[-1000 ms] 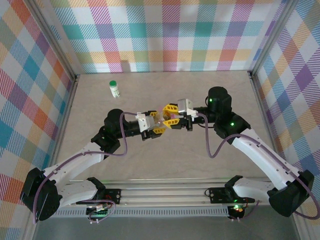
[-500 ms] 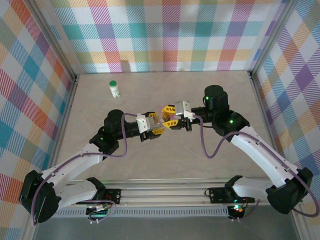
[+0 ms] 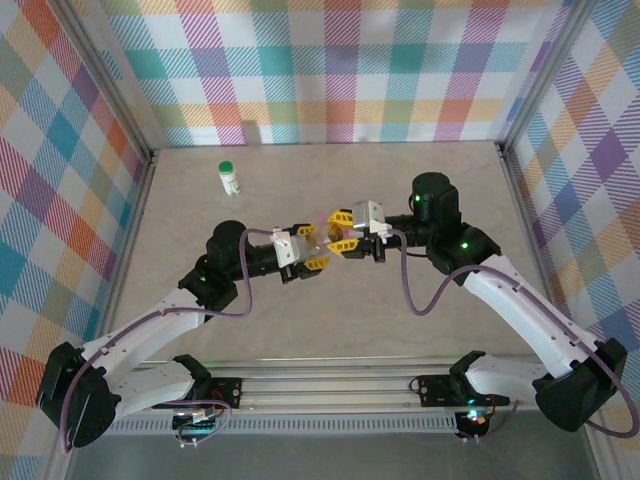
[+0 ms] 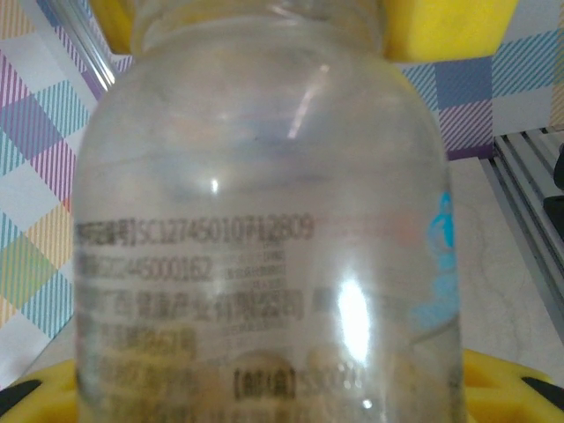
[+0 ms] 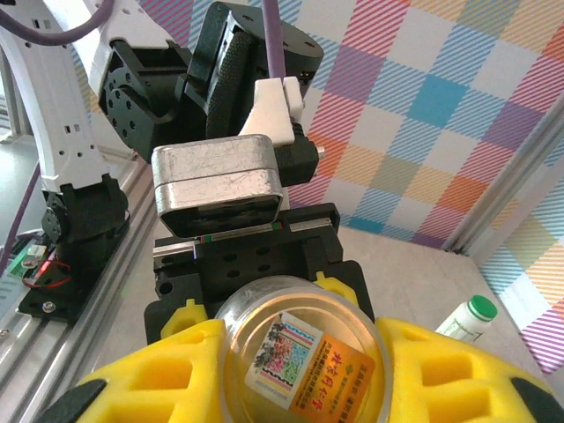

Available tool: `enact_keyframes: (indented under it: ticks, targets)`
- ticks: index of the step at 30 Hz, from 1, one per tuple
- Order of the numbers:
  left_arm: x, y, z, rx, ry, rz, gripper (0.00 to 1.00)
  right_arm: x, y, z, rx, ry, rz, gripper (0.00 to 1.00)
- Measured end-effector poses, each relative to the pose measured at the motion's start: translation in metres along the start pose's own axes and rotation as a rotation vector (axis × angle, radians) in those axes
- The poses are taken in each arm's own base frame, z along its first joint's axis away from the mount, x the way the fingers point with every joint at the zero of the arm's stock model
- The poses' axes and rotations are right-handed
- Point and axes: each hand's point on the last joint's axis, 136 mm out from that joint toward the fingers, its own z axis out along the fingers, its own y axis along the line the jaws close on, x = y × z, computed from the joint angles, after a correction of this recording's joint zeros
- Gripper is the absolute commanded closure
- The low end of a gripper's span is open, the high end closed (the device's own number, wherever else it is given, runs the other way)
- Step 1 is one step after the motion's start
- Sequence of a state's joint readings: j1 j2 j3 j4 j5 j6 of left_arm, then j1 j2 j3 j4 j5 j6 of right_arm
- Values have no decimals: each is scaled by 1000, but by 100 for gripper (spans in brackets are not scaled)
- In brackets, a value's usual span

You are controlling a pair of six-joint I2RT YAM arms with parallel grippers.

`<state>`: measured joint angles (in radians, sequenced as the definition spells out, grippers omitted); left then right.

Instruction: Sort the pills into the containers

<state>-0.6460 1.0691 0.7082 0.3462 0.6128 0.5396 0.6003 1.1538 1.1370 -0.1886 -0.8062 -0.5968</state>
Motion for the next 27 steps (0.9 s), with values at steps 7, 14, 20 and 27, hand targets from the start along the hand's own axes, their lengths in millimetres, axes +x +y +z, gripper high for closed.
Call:
enact_keyframes:
  ticks: [7,14,20,27]
  targets:
    - [-5,-5,0,27,-22,3,100,-4,8,-1,-75,-40,6,100]
    - [-1,-12,0,64,-11,-15,100,1,17,2,-155,-24,-68,100]
    - [9,-16,0,78,25,-44,100,13,18,6,-155,47,-108,95]
    - [15,-17,-1,82,52,-64,100,20,18,15,-177,61,-90,93]
